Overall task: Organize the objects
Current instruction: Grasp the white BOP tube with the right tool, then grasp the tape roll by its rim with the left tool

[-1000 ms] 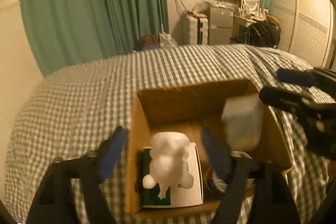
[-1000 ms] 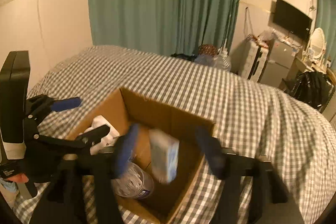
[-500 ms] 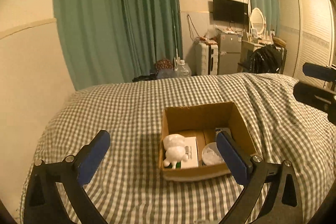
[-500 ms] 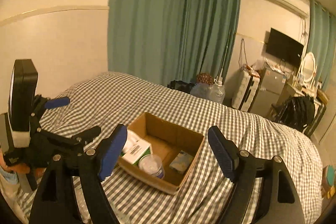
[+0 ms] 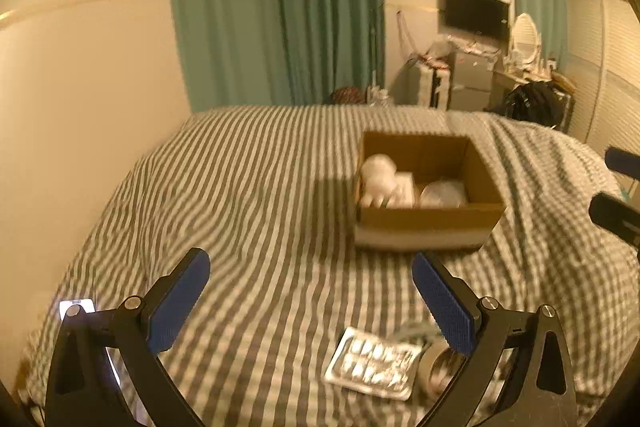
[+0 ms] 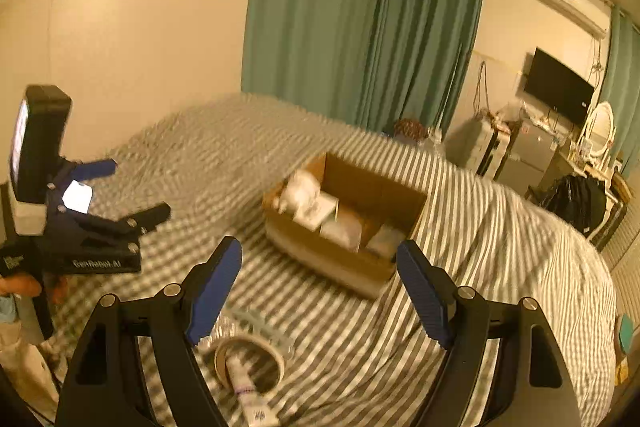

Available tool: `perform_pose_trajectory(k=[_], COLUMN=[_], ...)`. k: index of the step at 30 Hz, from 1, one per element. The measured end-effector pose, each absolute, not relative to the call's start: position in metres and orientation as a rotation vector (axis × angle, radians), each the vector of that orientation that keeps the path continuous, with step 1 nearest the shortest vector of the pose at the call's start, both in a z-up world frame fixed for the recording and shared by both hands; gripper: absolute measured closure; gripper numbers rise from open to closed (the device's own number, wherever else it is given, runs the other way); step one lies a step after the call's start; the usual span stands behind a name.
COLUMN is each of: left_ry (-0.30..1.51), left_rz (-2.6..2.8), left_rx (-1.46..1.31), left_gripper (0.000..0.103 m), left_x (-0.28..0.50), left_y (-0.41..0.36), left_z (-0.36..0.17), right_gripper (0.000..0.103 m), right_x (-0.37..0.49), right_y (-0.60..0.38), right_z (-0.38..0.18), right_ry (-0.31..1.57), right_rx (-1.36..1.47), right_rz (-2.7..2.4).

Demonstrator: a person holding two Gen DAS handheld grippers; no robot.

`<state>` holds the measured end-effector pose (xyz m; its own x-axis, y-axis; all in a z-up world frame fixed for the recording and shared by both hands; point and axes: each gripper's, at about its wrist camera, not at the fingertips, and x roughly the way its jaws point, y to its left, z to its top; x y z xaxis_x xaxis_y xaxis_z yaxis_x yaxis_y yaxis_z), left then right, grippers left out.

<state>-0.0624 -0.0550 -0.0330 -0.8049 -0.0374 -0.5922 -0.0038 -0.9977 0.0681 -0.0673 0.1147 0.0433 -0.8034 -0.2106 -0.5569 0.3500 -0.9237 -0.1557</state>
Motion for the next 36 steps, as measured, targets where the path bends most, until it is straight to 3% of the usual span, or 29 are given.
perform_pose_trajectory(k=[9, 17, 19, 21, 26, 36], left_ry=[-0.128, -0.170, -0.173, -0.168, -0.158, -0.170], left_rz=[-2.872, -2.863, -2.853, -2.844, -2.846, -2.845], left_rx=[1.170, 1.308, 1.330, 1.347, 1.356, 1.379], left_gripper=[0.000, 0.000, 0.000, 0.000, 0.000, 0.000], left_x=[-0.043, -0.029, -0.029, -0.029, -0.032, -0.033], left_y=[-0.042, -0.027, -0.026, -0.027, -0.029, -0.024], left_z=[-0.119, -0.155, -0.159, -0.161, -0.161, -0.162], right_gripper=[0.023, 0.025, 0.033, 0.053, 0.073, 0.075], right_x=[-0.059, -0.051, -0.050, -0.049, -0.049, -0.034], right_y=[0.110, 0.093, 0.089, 0.085, 0.085, 0.097], right_z=[-0.073, -0.119, -0.128, -0.139, -0.144, -0.104], right_ry=[0.339, 0.359, 0.369, 0.394, 0.415, 0.379], right_rx=[1.155, 1.303, 1.334, 1.374, 1.399, 1.291], right_rz=[-2.533, -2.365, -2.329, -2.289, -2.272, -2.319])
